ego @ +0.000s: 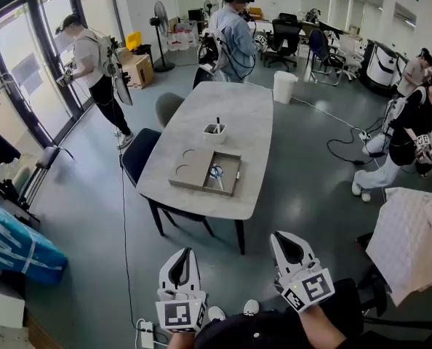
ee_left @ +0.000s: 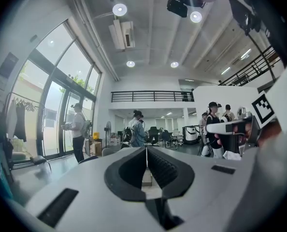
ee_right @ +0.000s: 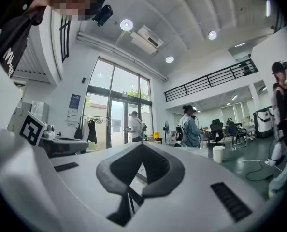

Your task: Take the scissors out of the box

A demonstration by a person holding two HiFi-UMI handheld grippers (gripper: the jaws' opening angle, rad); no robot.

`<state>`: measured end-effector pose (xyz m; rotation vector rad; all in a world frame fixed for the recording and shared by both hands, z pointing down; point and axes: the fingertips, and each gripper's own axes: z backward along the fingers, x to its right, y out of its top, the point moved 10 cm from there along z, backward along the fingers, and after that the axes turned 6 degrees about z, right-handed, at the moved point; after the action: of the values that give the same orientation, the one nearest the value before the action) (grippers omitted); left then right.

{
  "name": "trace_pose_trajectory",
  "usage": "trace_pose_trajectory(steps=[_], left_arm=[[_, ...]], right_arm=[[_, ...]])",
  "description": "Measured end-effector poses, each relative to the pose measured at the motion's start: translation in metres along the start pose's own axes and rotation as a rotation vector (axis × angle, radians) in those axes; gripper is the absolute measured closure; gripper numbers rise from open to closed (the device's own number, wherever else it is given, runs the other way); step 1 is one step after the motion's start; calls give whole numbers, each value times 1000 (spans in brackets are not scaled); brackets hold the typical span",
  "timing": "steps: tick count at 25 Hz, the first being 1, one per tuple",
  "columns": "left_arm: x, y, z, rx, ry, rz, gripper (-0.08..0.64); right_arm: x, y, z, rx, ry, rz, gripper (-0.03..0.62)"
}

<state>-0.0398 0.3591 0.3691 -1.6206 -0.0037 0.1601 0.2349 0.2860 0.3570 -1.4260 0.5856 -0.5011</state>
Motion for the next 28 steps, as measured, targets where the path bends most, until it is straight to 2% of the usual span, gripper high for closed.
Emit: trace_pose_trajectory(steps=[8,15,20,28], left_arm=[[-13,5,7,10,-21,-2,543],[-32,0,26,2,-60,-4,543],[-44,-6,31,-20,-72,8,543],[-54,-11,8,-28,-87,16,543]], right_arm=[[-17,3,-3,17,-1,15,597],[-48,-10,2,-13,-53,-15,597],[-67,-20,4,-49,-55,-21,597],[-55,-25,-19,-62,-75,-19,597]])
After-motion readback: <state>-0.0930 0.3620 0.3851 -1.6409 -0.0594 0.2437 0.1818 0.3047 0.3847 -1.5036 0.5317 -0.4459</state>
